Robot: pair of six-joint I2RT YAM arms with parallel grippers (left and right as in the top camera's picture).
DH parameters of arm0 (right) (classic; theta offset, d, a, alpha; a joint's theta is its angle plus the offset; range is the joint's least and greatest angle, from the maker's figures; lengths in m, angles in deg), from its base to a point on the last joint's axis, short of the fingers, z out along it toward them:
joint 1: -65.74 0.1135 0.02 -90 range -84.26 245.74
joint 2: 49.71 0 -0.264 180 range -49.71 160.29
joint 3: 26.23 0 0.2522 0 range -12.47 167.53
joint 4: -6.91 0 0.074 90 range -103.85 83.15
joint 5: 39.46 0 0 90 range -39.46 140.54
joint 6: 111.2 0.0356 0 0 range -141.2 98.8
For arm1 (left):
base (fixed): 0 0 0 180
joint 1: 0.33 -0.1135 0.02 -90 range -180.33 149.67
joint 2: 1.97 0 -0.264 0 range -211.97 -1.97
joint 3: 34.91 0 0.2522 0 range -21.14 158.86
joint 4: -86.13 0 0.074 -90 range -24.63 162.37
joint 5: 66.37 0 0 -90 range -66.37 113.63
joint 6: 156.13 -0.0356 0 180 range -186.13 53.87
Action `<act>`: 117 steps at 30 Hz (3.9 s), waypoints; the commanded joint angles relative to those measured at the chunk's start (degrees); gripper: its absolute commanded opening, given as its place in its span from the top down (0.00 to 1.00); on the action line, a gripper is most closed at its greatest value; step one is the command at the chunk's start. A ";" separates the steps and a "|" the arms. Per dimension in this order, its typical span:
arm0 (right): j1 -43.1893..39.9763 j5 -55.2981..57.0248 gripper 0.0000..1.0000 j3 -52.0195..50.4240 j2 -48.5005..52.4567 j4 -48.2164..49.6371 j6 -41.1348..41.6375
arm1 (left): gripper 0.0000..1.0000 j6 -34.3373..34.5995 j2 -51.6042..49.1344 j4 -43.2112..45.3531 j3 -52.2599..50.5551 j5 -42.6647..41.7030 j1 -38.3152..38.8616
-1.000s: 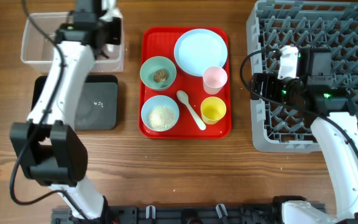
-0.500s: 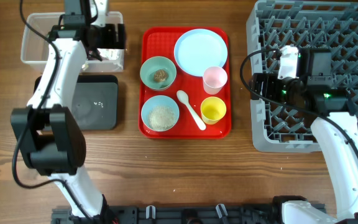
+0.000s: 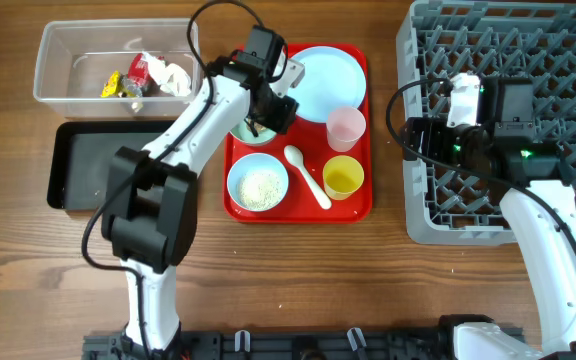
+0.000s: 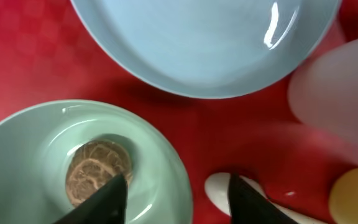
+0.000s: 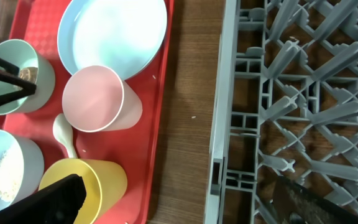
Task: Sort waste into correct bins and load items into the dishwasher rack
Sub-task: 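Grasp the rim of the green bowl holding food with the left gripper, then carry the green bowl over the black tray and tip out the food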
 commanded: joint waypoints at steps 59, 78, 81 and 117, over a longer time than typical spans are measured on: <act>0.13 3.23 0.00 0.85 0.61 0.09 0.63 | 0.96 1.68 -3.85 -0.24 -0.20 1.70 -0.07; 0.13 3.26 0.00 0.85 0.61 0.57 0.61 | 0.96 10.93 21.00 -24.09 0.52 2.14 -8.94; 0.13 3.23 0.00 0.85 0.61 0.92 0.61 | 0.96 10.03 21.00 -26.58 -0.76 -0.20 -15.13; 0.13 3.26 0.00 0.85 0.74 0.68 0.61 | 0.96 -15.96 20.87 -28.59 -21.66 -80.41 -54.36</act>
